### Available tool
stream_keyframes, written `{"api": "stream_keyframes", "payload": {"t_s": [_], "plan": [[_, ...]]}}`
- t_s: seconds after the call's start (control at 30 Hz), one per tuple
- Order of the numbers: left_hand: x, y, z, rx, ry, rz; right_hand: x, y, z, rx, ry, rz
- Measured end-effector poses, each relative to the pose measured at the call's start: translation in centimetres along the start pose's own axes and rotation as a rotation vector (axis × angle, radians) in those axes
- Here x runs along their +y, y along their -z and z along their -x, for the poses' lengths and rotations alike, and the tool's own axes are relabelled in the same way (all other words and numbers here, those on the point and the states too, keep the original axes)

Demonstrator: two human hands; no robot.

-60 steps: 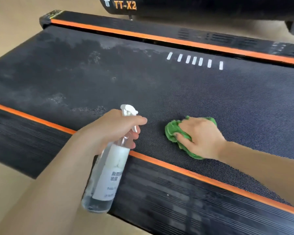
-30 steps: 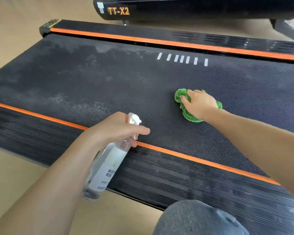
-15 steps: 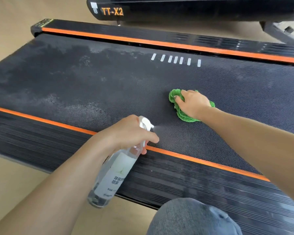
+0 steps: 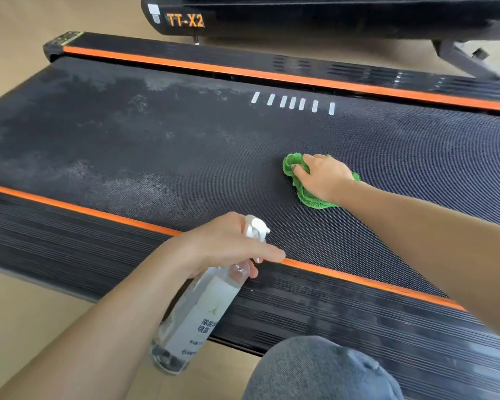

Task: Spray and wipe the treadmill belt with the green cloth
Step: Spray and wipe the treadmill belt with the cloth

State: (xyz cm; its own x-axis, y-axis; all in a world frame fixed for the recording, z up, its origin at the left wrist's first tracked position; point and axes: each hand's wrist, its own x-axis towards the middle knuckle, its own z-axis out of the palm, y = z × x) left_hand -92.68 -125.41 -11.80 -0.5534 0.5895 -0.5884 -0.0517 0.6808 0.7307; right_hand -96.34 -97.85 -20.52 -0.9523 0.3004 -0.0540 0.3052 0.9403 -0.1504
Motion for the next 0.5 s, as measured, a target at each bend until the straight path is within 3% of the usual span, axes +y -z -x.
{"api": "stream_keyframes", "payload": {"t_s": [0.17,0.33,0.5], "plan": [[-0.7,1.6,0.1,0.139,0.032,0.076,0.5,-0.3,3.8,0.033,0.130,0.002],[-1.7,4.0,0.8,0.222,0.041,0.237,1.4,-0.8,11.6,0.031,0.585,-0.057],[-1.4,5.6,1.7,0.340,0.000,0.335,-2.2,-2.0,10.7,0.026,0.827,-0.055]]}}
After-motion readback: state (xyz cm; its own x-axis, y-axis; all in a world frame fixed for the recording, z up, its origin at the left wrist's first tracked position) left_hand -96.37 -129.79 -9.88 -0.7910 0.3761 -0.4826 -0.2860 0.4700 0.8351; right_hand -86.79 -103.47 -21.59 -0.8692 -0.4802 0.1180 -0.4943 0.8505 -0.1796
